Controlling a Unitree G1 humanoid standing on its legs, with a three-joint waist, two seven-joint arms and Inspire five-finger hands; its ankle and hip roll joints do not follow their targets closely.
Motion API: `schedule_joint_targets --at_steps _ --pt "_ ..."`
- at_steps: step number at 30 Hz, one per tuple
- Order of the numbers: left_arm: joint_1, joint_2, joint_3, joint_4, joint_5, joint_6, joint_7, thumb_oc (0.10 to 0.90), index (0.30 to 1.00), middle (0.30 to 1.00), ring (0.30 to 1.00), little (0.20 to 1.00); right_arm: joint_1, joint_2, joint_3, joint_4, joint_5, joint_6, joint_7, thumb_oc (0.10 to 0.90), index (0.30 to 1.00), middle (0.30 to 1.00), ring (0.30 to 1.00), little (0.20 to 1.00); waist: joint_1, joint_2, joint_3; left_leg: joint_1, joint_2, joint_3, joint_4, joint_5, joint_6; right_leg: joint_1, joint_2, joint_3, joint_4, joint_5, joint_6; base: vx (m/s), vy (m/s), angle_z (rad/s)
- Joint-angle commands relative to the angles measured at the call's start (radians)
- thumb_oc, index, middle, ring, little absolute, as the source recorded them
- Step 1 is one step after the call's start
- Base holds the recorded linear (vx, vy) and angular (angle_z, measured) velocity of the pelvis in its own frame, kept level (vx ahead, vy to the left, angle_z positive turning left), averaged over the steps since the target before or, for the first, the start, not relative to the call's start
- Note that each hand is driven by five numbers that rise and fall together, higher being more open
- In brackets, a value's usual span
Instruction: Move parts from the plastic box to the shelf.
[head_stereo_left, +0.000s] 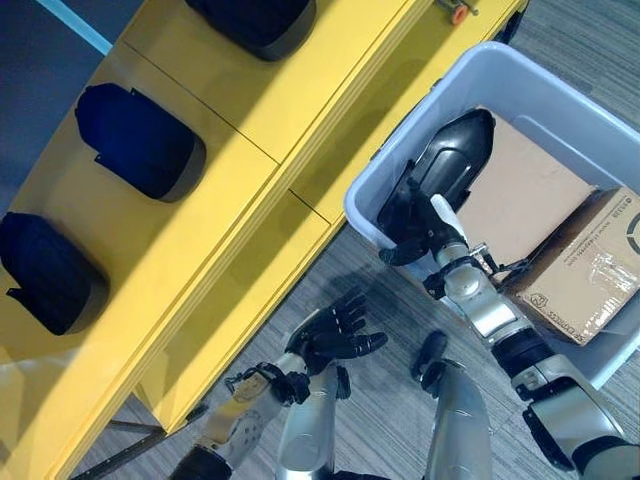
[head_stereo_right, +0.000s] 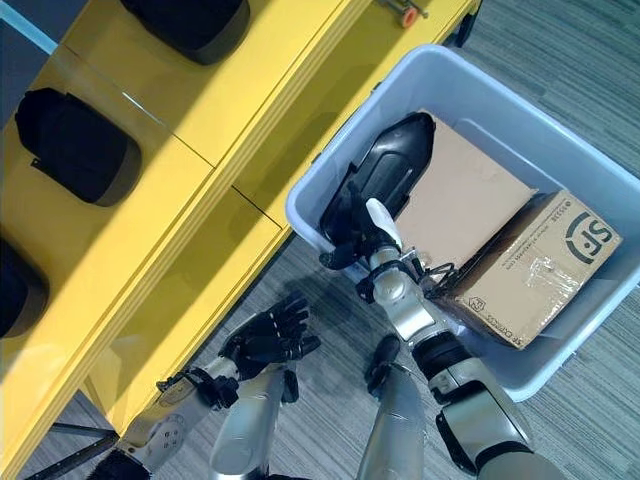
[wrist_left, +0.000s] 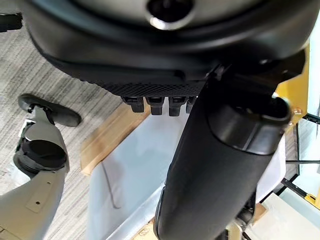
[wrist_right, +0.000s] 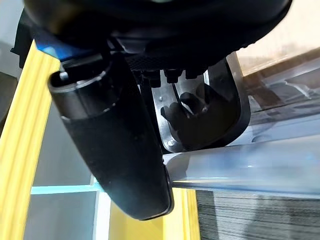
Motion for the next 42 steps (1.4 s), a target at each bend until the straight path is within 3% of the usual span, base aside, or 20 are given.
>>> schedule_joint_targets --at_steps 1,4,10,11,14,23,34,42 --pt "0.001 0.005 -0.046 -0.145 -0.053 -0.032 -0.056 0.9 1.0 1.0 1.0 1.0 -0.199 -0.108 -0.07 0.033 0.031 -0.065 -0.127 0.9 1.0 1.0 1.0 1.0 0.002 0.075 -0.008 0.008 0.005 -0.031 0.039 -0.102 -0.018 0.054 0.0 -0.004 0.06 -0.082 0.044 0.08 0.0 0.03" --pt "0.004 0.012 -0.053 -0.161 -0.062 -0.019 -0.061 0.9 1.0 1.0 1.0 1.0 -0.245 -0.143 -0.102 0.107 0.046 -0.058 -0.142 0.9 1.0 1.0 1.0 1.0 -0.001 0.075 -0.008 0.031 -0.009 -0.034 0.045 -0.125 -0.027 0.07 -0.016 0.007 0.075 -0.109 0.055 0.04 0.021 0.09" --pt "0.017 0.027 -0.072 -0.185 -0.074 -0.025 -0.046 0.9 1.0 1.0 1.0 1.0 -0.304 -0.231 -0.137 0.2 0.097 -0.034 -0.177 0.9 1.0 1.0 1.0 1.0 -0.006 0.079 -0.008 0.049 -0.01 -0.03 0.048 -0.132 -0.03 0.083 -0.017 0.01 0.074 -0.113 0.057 0.01 0.008 0.03" --pt "0.016 0.028 -0.073 -0.187 -0.078 -0.029 -0.044 0.9 1.0 1.0 1.0 1.0 -0.312 -0.241 -0.141 0.21 0.104 -0.033 -0.176 0.9 1.0 1.0 1.0 1.0 -0.003 0.087 -0.008 0.036 0.002 -0.023 0.049 -0.115 -0.023 0.071 -0.009 0.0 0.068 -0.09 0.045 -0.06 0.028 0.03" --pt "0.02 0.028 -0.078 -0.189 -0.082 -0.033 -0.041 0.9 1.0 1.0 1.0 1.0 -0.323 -0.272 -0.149 0.237 0.07 -0.017 -0.179 0.9 1.0 1.0 1.0 1.0 -0.009 0.087 -0.008 0.047 0.003 -0.018 0.049 -0.118 -0.025 0.078 -0.009 0.004 0.066 -0.092 0.046 -0.01 0.023 -0.04" --pt "0.033 0.036 -0.099 -0.211 -0.104 -0.055 -0.022 0.9 1.0 1.0 1.0 1.0 -0.304 -0.358 -0.217 0.28 0.193 0.001 -0.208 0.9 1.0 1.0 1.0 1.0 -0.046 0.079 -0.008 0.089 0.008 0.003 0.045 -0.129 -0.03 0.108 0.008 0.026 0.037 -0.091 0.048 0.0 0.007 -0.05" --pt "0.038 0.022 -0.091 -0.198 -0.087 -0.082 -0.022 0.9 1.0 1.0 1.0 1.0 -0.234 -0.313 -0.186 0.191 0.194 0.032 -0.043 0.9 1.0 1.0 1.0 1.0 -0.06 0.065 -0.008 0.102 0.012 0.01 0.045 -0.132 -0.031 0.121 0.021 0.036 0.016 -0.083 0.046 -0.02 0.002 -0.05" --pt "0.031 0.014 -0.068 -0.187 -0.072 -0.097 -0.022 0.9 1.0 1.0 1.0 1.0 -0.124 -0.205 -0.227 0.116 0.314 0.011 -0.085 0.9 1.0 1.0 1.0 1.0 -0.069 0.056 -0.008 0.101 0.013 0.014 0.037 -0.131 -0.026 0.124 0.033 0.041 -0.024 -0.059 0.053 -0.03 0.001 -0.05"
